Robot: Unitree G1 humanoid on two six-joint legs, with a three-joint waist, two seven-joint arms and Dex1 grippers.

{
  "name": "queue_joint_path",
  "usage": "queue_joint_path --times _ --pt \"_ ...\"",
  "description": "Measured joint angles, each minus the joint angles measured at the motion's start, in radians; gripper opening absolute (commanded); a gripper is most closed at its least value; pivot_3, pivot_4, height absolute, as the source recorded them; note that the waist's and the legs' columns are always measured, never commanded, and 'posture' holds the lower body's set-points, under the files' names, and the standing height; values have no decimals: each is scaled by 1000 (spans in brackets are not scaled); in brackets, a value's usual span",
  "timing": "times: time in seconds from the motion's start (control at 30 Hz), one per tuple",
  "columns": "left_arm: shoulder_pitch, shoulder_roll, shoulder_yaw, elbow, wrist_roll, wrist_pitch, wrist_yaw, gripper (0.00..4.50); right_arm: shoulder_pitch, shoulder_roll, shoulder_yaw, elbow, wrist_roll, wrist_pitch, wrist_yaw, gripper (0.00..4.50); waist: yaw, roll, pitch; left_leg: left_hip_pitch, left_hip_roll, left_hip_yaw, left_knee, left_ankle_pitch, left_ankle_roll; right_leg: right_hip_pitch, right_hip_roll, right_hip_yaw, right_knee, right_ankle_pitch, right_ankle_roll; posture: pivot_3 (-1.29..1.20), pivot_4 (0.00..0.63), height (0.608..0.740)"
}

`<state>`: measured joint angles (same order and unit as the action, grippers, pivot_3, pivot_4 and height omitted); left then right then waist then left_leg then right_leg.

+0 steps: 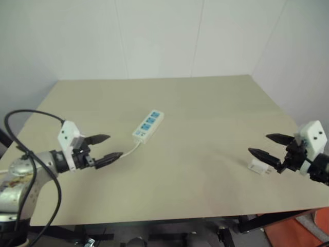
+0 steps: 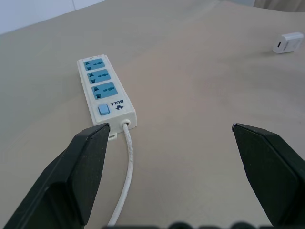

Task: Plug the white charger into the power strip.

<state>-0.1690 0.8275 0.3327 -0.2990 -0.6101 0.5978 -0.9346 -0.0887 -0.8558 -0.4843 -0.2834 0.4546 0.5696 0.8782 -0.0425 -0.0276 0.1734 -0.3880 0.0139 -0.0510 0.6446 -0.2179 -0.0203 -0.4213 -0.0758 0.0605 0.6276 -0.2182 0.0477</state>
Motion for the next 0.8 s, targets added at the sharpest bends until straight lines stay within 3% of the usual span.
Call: queue_joint_path --times 0.63,0.8 --pt "-25 -17 -25 1 -14 -8 42 4492 -4 -3 0 1 0 -6 11 4458 0 0 0 0 0 0 0 0 0 0 0 0 0 0 0 0 150 740" --pt "-132 -127 -85 73 122 -62 228 4492 -28 0 8 -1 2 -6 -9 4458 6 0 0 1 0 0 1 0 0 2 0 0 0 0 0 0 150 740"
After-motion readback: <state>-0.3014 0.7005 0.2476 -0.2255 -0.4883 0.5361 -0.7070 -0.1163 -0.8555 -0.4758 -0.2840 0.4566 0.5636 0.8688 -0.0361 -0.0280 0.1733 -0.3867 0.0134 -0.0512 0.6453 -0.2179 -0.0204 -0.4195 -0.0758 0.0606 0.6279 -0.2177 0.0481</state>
